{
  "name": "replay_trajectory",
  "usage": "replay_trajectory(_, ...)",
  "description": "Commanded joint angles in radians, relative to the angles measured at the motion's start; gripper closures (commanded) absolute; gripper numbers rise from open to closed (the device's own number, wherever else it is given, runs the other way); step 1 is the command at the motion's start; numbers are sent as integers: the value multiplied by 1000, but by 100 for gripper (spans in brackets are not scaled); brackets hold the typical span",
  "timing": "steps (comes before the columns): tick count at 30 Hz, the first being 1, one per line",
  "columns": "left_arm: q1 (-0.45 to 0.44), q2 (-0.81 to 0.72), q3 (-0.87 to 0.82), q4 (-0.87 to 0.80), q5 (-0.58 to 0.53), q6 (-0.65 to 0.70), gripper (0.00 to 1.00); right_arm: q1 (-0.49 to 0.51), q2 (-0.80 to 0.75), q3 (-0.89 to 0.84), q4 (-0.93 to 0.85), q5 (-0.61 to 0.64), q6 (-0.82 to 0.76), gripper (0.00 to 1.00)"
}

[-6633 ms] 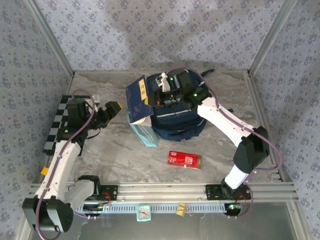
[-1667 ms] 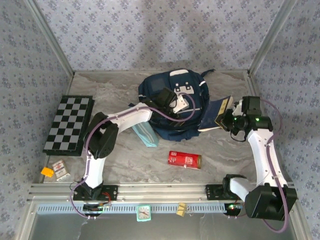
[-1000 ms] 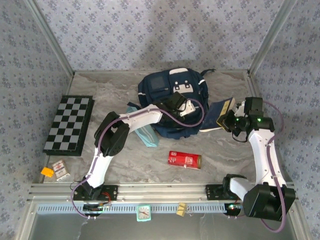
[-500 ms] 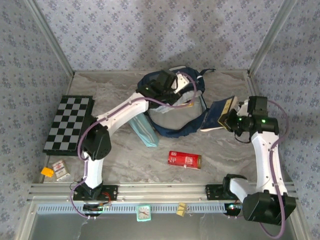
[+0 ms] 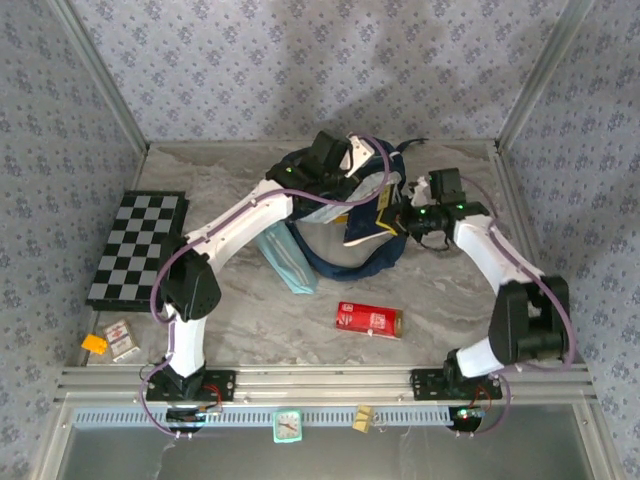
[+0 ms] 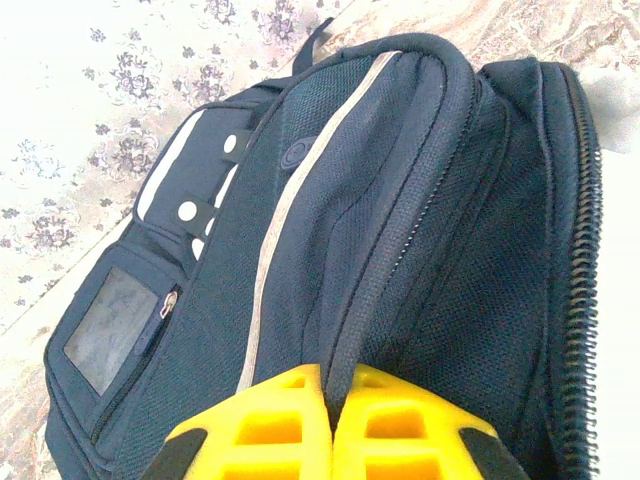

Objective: Pack books, pencil case, and school supplies into a backpack

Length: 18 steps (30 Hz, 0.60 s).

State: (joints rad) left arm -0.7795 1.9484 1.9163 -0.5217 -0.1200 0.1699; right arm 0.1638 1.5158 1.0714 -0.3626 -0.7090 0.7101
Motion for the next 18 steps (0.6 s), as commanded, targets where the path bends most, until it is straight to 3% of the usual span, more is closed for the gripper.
replay_trajectory(1,-3,-93,62,74,6,-40,100,0,126,39,247,-30,46,100)
replay_trajectory(3,-4,-101,45,91,5,-56,100,-4,195,52,282,-6,45,92)
replay_trajectory(9,-2,-110,39,84,9,-61,100,-10,221,58,172,120,-52,50)
replay_trajectory(12,-2,-122,9,91,11,-61,100,14,140,39,37,219,-121,47)
replay_trajectory(14,-3,-127,4,91,18,-67,100,52,61,11,-68,374,-146,47)
replay_trajectory(18,-2,-133,1,88,26,-79,100,98,-48,-72,-127,499,-116,50)
